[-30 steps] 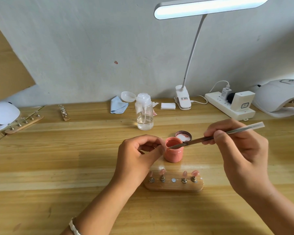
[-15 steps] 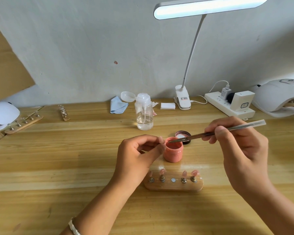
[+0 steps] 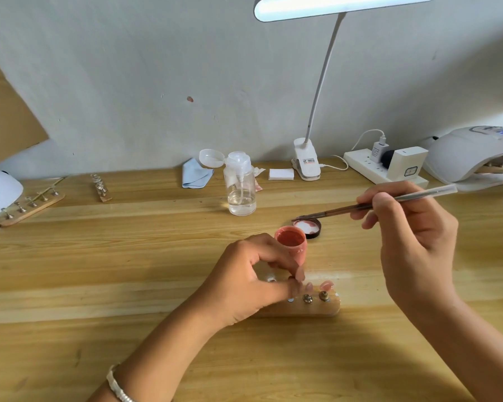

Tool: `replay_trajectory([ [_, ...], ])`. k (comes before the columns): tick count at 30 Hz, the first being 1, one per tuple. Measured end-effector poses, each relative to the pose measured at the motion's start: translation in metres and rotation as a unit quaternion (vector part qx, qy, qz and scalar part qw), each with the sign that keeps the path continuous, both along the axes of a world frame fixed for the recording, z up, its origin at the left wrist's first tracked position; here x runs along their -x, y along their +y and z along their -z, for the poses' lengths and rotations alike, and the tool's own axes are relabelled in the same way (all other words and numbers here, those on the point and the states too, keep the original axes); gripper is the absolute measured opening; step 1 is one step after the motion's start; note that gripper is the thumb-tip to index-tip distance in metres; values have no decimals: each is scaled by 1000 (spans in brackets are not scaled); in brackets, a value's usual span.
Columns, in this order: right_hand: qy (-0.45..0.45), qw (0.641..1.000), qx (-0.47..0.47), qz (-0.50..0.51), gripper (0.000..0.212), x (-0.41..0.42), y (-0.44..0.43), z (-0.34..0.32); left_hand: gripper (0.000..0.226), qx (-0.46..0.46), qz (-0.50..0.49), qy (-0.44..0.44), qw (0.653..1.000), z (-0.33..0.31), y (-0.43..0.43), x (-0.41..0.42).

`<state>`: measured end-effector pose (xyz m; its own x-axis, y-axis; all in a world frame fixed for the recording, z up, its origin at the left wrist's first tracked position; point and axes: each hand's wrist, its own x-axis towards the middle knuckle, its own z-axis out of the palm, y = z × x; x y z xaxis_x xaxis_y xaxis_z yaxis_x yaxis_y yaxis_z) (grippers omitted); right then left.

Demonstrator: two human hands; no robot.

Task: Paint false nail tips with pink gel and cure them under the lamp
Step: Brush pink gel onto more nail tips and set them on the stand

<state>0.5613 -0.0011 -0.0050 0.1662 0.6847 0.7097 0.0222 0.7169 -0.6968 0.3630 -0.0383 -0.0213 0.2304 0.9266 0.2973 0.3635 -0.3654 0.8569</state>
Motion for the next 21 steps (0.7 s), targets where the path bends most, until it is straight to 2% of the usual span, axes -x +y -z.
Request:
replay_trajectory([
  [10, -4, 1000, -3, -3, 18, 0, 0, 0, 26, 35, 13, 84, 996, 7, 0, 1],
  [21, -10, 1000, 3, 1, 18, 0, 0, 1, 20, 59, 9, 107, 992, 9, 2, 2],
])
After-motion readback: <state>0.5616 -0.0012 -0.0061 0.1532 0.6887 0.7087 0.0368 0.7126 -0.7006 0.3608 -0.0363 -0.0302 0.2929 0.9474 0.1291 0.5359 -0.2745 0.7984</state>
